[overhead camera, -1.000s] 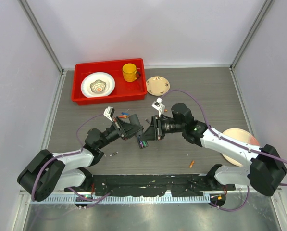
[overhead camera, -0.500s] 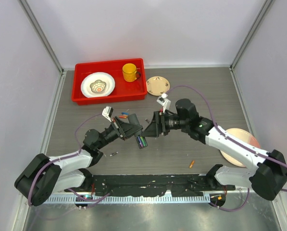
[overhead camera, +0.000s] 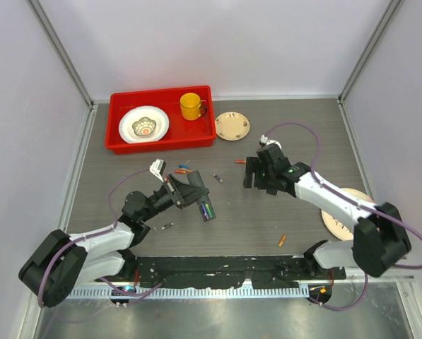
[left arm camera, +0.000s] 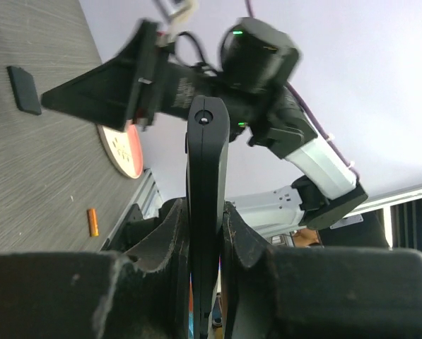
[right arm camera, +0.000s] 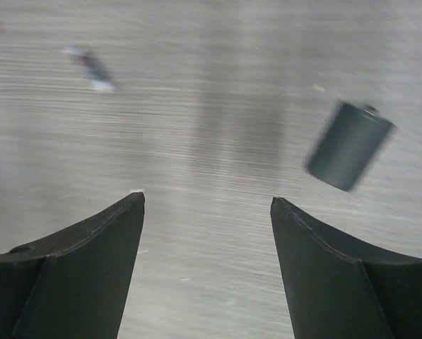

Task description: Load the batteries into the remote control

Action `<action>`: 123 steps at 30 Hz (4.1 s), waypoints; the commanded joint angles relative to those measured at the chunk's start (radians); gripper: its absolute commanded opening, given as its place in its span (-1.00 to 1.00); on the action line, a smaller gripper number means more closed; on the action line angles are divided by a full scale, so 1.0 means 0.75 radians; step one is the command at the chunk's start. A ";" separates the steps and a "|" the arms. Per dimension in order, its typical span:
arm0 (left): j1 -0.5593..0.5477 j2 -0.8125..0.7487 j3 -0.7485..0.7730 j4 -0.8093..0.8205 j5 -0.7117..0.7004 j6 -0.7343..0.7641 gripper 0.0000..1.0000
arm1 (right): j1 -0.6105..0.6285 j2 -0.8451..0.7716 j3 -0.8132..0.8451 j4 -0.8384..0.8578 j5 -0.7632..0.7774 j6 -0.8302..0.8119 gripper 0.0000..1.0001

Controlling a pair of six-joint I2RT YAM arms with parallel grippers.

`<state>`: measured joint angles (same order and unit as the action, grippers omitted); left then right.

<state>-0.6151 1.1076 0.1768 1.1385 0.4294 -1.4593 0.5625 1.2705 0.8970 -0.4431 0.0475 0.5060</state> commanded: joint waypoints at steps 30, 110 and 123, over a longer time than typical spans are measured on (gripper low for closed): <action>0.000 -0.162 0.008 -0.201 0.043 0.185 -1.00 | -0.187 0.462 -0.044 0.024 0.381 0.211 0.22; -0.043 0.384 0.206 0.147 -0.257 0.093 -1.00 | 0.395 0.108 0.751 -1.004 0.090 -0.157 -0.99; -0.133 0.493 0.216 0.165 -0.378 0.013 -1.00 | 0.543 0.290 0.919 -1.039 0.051 -0.186 -0.99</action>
<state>-0.7063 1.4647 0.3180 1.1721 0.1944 -1.4117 0.9558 1.4700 1.5322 -1.2076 0.0868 0.3897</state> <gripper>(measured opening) 0.192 0.461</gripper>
